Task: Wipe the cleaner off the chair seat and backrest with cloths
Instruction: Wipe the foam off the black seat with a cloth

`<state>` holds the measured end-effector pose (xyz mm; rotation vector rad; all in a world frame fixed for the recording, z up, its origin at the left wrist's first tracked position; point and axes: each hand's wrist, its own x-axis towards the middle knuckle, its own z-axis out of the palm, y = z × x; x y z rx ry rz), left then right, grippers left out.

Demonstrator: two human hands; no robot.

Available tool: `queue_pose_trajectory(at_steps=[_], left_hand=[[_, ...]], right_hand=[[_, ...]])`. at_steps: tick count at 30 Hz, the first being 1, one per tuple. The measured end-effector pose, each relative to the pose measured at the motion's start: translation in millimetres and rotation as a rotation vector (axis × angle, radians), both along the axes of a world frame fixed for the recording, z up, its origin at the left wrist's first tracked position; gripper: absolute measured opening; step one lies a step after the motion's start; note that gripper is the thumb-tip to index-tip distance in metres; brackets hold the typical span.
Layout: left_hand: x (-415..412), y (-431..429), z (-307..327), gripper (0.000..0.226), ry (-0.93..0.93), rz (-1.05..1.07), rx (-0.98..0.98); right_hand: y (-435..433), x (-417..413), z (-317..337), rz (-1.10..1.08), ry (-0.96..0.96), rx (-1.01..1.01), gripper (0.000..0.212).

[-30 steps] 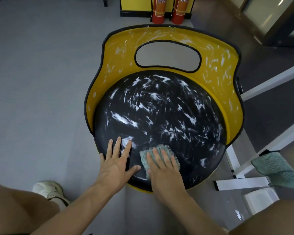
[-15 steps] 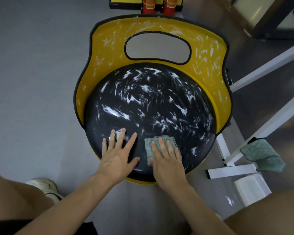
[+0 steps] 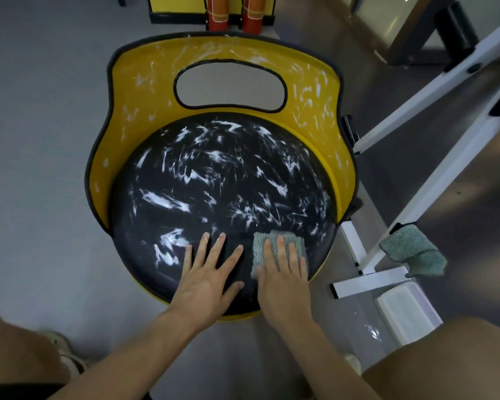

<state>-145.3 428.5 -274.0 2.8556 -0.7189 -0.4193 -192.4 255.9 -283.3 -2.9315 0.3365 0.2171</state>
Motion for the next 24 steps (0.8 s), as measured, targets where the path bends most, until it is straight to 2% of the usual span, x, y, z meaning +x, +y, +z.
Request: queue_pose_trajectory(at_steps=[4,7,11,14,18,21,24], left_hand=[[-1.0,-3.1,-6.9,0.081,-0.005,-0.014,-0.002],[-2.2,-5.8,-6.2,0.084,-0.032,0.01,-0.008],[-6.1,-8.9,-3.9,0.094,-0.037,0.008,-0.028],[-7.0,-13.9,-5.3,0.09,-0.042,-0.031,-0.049],[-3.3,-19.6,-6.1,0.082,-0.043,-0.065,-0.058],[-1.7,-19.7,-0.7,0.087,-0.032,-0.076,-0.03],[0.7,-22.2,2.7,0.09,-0.009,-0.072,-0.02]], right_hand=[[0.5,-37.6,-8.5,0.044,0.016,0.029,0.062],[-17.6,-16.1,-5.9,0.043,-0.002,-0.004,0.065],[-17.7,-0.4,-7.9,-0.086,-0.013,0.033,0.069],[21.5,-26.0,-11.4,-0.188,-0.054,0.077,0.063],[5.8,-18.9,-17.1,-0.164,-0.084,0.1,0.063],[-31.3,5.1,-19.4,-0.193,-0.064,0.103,0.066],[-16.6,-6.1,-19.4,-0.234,-0.086,0.132,0.066]])
